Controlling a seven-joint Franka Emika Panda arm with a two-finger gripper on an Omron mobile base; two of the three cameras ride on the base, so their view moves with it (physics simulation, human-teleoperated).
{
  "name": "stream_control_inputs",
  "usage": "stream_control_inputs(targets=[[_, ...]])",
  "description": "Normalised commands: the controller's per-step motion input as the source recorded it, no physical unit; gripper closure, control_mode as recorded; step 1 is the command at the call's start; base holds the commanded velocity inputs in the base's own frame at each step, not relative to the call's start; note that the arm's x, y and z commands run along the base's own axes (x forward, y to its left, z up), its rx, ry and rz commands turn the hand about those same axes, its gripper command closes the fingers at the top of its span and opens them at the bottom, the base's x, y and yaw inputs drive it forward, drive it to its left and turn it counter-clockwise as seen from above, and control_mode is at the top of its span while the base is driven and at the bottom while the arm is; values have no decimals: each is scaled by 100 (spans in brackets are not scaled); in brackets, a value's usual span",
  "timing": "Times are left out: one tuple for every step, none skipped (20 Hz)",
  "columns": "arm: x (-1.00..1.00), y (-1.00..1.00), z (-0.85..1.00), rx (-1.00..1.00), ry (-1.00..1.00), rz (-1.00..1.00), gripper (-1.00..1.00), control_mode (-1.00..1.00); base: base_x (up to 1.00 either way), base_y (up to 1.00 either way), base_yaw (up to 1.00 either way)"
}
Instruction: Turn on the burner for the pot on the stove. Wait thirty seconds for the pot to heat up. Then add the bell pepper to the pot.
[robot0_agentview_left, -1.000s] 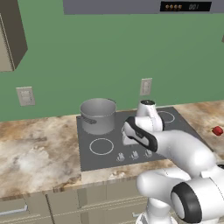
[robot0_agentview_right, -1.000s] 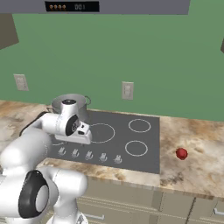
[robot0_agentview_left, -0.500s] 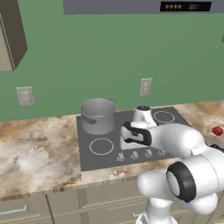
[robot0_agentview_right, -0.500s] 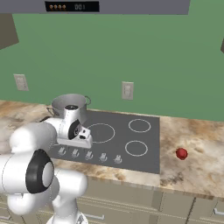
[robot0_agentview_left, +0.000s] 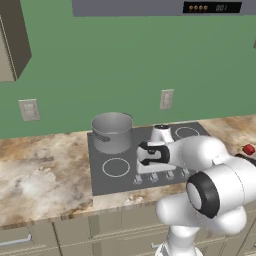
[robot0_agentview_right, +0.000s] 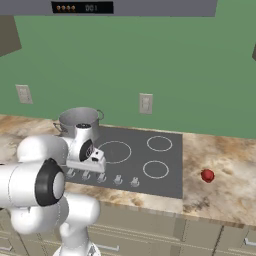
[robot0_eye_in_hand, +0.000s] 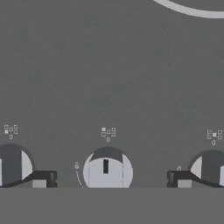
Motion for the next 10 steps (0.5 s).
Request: stream_control_inputs(targets=[[0, 4, -27, 0, 2, 0, -100, -100, 0, 0, 0], [0, 4, -28, 0, 2, 0, -100, -100, 0, 0, 0], [0, 3, -27, 0, 1, 0, -100, -100, 0, 0, 0], [0, 3, -25, 0, 1, 0, -100, -100, 0, 0, 0], [0, 0, -25, 0, 1, 0, -100, -100, 0, 0, 0], [0, 1, -27, 0, 1, 0, -100, -100, 0, 0, 0], [0, 0, -26, 0, 1, 0, -100, -100, 0, 0, 0], [0, 0, -24, 0, 0, 0, -100, -100, 0, 0, 0], [0, 1, -24, 0, 0, 0, -100, -100, 0, 0, 0], [0, 4, -22, 0, 0, 0, -100, -100, 0, 0, 0]])
